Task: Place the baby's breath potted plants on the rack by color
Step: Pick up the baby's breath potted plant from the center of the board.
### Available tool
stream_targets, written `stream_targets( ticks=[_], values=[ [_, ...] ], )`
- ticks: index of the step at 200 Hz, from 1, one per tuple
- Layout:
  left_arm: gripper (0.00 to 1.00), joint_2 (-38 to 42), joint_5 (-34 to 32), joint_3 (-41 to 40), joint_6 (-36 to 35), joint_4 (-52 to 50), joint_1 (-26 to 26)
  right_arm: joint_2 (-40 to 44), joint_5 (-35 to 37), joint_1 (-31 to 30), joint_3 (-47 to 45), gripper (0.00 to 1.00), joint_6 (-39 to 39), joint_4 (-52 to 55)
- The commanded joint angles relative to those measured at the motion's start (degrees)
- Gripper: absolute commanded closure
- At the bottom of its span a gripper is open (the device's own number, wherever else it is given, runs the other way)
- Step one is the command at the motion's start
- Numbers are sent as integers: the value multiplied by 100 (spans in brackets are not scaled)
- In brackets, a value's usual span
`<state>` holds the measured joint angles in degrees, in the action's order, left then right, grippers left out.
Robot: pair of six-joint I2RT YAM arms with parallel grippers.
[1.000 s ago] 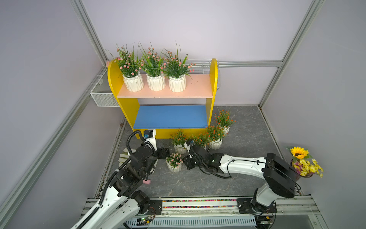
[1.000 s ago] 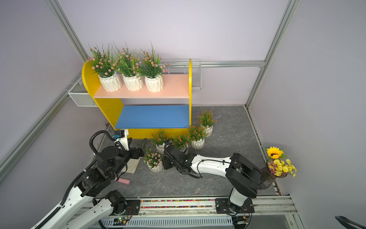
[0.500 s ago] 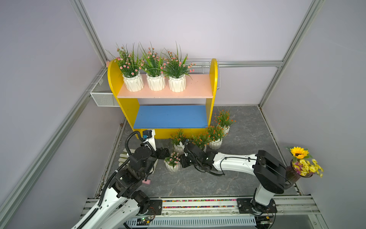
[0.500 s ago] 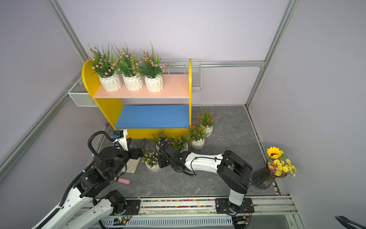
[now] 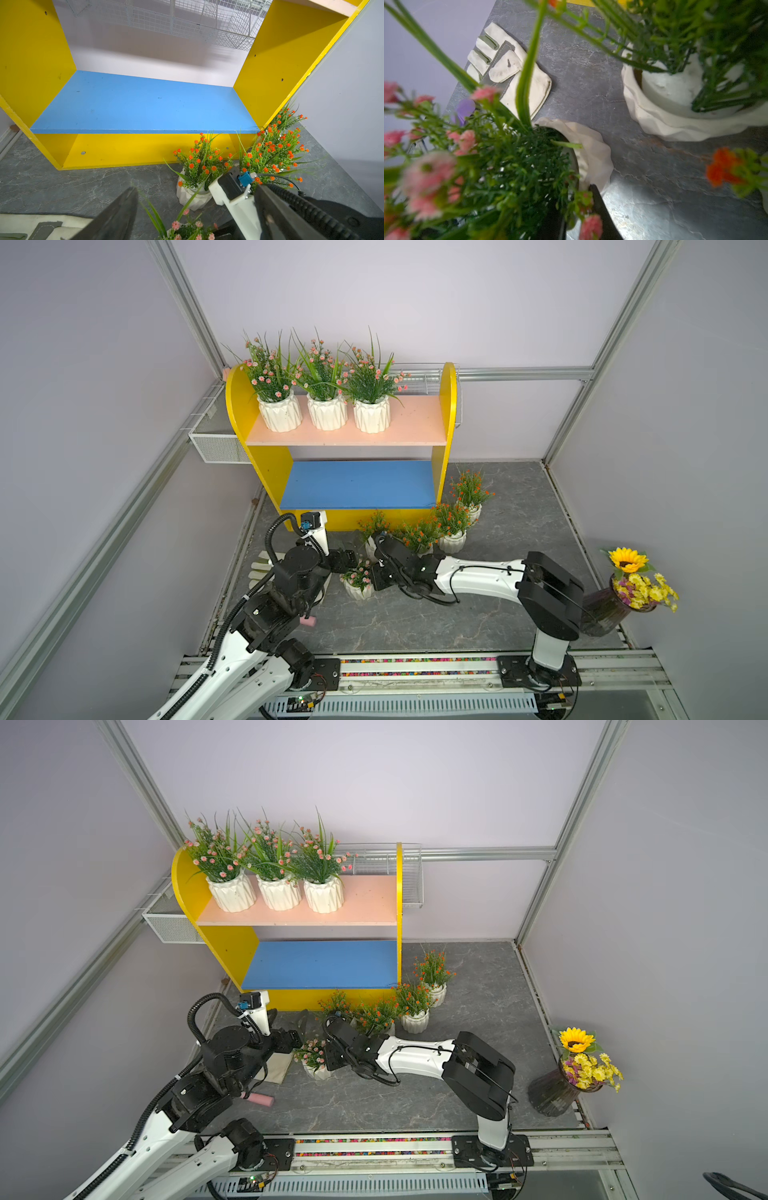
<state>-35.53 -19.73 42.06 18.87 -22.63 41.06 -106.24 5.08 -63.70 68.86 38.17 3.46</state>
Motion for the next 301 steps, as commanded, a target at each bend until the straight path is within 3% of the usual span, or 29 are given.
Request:
stream_targets(
  ticks=[1, 67, 141, 301],
  values=[
    [10, 28, -91, 2, 126, -86, 16, -199, 89, -55, 174, 79, 153, 479],
    [10, 89, -93, -6, 154, -106, 16, -559, 333, -68, 1006, 80, -59, 1685],
    [10, 204, -129, 17, 178, -182, 17, -819, 314, -62, 1425, 84, -271, 2222],
    [9, 188, -96, -206, 244, -11, 17, -167, 151, 99, 941, 92, -591, 2198]
  ],
)
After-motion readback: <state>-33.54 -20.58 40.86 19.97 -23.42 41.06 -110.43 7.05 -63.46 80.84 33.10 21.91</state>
